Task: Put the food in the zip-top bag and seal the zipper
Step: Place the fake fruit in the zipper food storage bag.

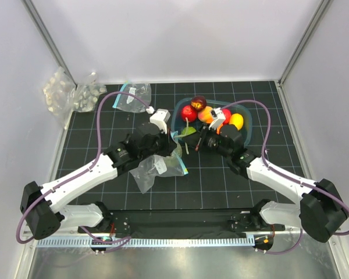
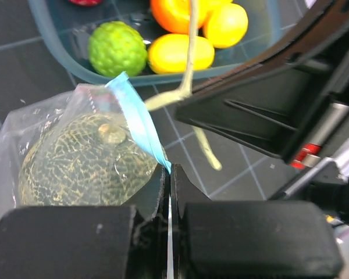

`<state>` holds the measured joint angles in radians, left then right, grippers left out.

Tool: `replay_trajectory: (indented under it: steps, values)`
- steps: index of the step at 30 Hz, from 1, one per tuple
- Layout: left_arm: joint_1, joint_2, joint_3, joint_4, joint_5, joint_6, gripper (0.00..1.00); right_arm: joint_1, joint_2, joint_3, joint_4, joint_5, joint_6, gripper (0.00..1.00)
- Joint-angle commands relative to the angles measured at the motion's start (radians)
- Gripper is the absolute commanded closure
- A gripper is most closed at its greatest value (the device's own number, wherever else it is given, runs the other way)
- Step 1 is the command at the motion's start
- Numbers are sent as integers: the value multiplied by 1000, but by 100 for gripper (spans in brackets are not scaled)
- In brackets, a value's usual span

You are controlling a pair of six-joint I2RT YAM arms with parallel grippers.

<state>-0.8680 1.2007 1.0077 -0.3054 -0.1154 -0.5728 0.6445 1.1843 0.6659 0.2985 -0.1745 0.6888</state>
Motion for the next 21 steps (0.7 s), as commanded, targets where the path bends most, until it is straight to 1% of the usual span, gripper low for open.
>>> replay_trajectory:
  steps: [1,5,8,9,10,12,14,15,16,17,18,21]
  values:
    - [4,-12,-29,121,-66,96,100,0,-38,43,88,-52,61,99]
    - [4,-26,-66,186,-34,128,100,-29,-38,23,122,-103,116,99]
    - [4,-70,-108,242,29,149,100,-61,-23,6,181,-164,165,99]
    - [4,-90,-124,288,49,154,100,-68,-22,5,192,-177,170,99]
    - [3,-131,-141,301,69,166,100,-72,-18,3,206,-186,175,99]
    - [4,-183,-205,389,62,175,100,-75,-15,1,215,-198,176,99]
    - [4,-268,-254,467,46,192,100,-78,-15,11,196,-198,166,99]
    - [4,-292,-308,500,42,197,100,-77,-8,20,180,-195,144,99]
    - [3,-320,-332,534,37,200,100,-77,0,29,138,-192,135,99]
    - [4,-364,-354,592,37,203,100,-77,8,37,130,-191,130,99]
    - [4,-383,-389,620,37,205,100,-74,23,40,129,-195,126,99]
    - [3,-400,-408,652,39,194,100,-40,46,49,151,-198,111,99]
